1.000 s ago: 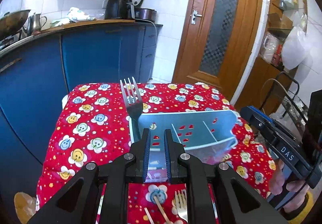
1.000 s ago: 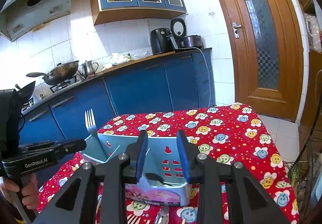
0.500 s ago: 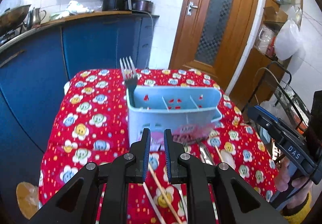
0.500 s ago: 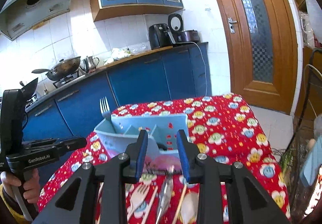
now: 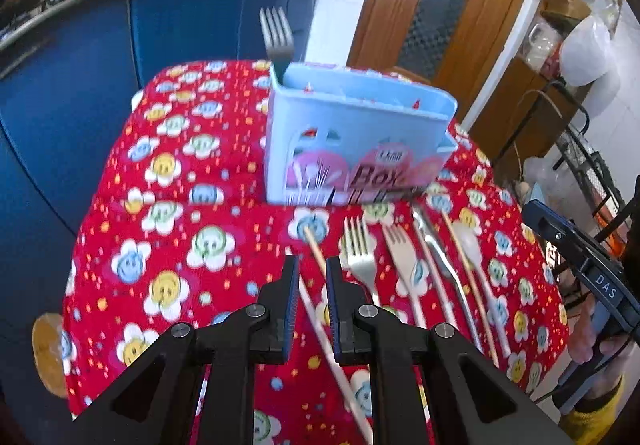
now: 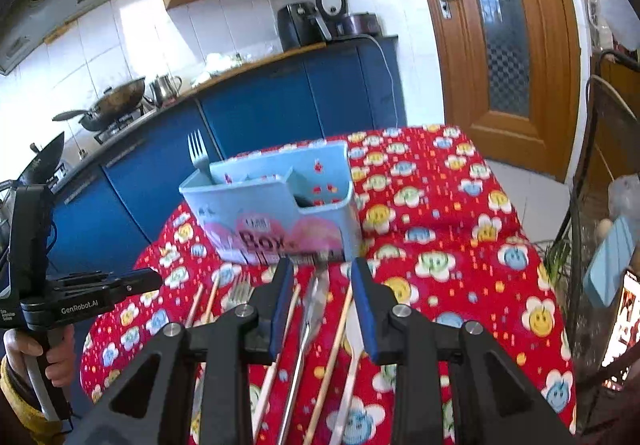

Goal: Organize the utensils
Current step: 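Move both grippers back down to the utensils on the cloth, then grasp the wooden spoon with the right gripper while the left grasps a wooden chopstick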

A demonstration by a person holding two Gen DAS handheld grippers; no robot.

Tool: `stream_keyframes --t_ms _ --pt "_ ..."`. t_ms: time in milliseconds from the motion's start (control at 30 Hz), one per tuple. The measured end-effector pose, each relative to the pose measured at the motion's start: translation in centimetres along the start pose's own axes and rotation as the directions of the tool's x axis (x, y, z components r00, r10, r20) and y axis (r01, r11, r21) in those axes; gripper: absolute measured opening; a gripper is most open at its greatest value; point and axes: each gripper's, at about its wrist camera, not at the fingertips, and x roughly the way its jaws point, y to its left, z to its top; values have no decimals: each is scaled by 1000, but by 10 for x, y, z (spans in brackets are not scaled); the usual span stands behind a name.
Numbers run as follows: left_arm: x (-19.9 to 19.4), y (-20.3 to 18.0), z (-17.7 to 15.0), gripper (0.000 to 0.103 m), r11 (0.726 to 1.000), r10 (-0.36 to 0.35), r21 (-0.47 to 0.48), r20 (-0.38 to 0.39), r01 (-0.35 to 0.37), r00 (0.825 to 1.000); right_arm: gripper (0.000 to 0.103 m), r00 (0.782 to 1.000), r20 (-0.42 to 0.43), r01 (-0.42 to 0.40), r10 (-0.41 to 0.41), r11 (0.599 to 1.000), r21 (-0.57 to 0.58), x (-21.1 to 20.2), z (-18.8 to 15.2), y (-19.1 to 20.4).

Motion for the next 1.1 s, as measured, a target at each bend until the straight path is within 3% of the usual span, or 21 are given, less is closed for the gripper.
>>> stream_keyframes --t_ms 367,767,1100 --pt "22 4 -18 13 1000 5 -5 -124 -5 992 33 986 -162 29 -29 1000 -4 16 -21 -7" --pt "35 4 -25 13 999 -41 -28 -222 36 974 33 945 -328 22 -15 1000 16 37 -33 -16" --pt "45 4 -23 13 995 -89 -68 -275 74 957 33 912 -410 31 -17 999 29 51 -32 -24"
